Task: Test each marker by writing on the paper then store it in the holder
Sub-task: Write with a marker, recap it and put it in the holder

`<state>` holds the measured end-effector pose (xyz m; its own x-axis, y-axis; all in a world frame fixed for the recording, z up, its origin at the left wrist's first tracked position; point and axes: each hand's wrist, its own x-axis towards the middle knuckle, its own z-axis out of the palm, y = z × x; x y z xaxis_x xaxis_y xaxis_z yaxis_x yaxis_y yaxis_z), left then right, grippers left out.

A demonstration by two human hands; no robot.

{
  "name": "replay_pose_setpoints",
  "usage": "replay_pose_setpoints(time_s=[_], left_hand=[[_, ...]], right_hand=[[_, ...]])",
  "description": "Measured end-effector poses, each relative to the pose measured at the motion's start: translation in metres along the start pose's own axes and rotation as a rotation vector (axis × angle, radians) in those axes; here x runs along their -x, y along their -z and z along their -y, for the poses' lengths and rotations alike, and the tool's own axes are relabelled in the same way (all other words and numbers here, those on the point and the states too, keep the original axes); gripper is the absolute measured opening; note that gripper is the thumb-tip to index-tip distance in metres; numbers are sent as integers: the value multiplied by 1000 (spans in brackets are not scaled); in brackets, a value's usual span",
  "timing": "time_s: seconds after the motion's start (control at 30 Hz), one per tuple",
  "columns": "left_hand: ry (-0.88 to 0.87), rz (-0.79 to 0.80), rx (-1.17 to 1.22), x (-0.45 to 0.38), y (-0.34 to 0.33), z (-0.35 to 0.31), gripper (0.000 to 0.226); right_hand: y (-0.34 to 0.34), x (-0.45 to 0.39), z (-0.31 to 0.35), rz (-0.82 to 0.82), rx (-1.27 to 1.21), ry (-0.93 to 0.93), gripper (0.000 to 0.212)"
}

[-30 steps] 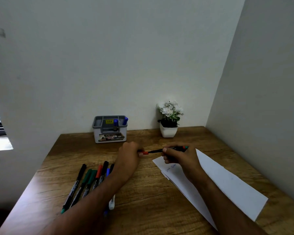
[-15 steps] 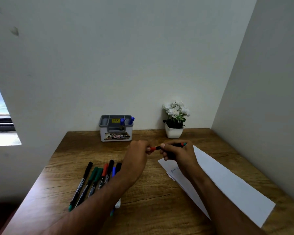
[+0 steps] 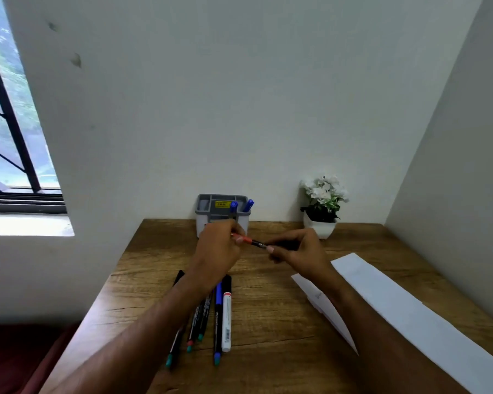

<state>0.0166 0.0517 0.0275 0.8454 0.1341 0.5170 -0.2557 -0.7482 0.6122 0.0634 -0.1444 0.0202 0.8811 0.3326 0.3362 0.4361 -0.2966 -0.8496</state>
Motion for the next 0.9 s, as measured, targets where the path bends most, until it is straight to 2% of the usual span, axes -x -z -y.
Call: replay_pose_setpoints(time_s=[0.1,0.17,0.33,0.53,0.9], left_hand=[[151,-151,342,-3,10,-2,19],[201,-218,439,-5,14,-3,25],[159,-269,314,-10,16,5,25],[-12,-404,162,-30,23,16,19],[-38,-316,100,-52,2,34,25]], right_hand=[[-21,-12,5,11,236,102,20],[-35,-19,12,-16,306,135,21],[-64,-36,37,-41,453,168,23],[-77,-53,42,-71,511,91,30],[-70,-48,22,-80,514,61,25]])
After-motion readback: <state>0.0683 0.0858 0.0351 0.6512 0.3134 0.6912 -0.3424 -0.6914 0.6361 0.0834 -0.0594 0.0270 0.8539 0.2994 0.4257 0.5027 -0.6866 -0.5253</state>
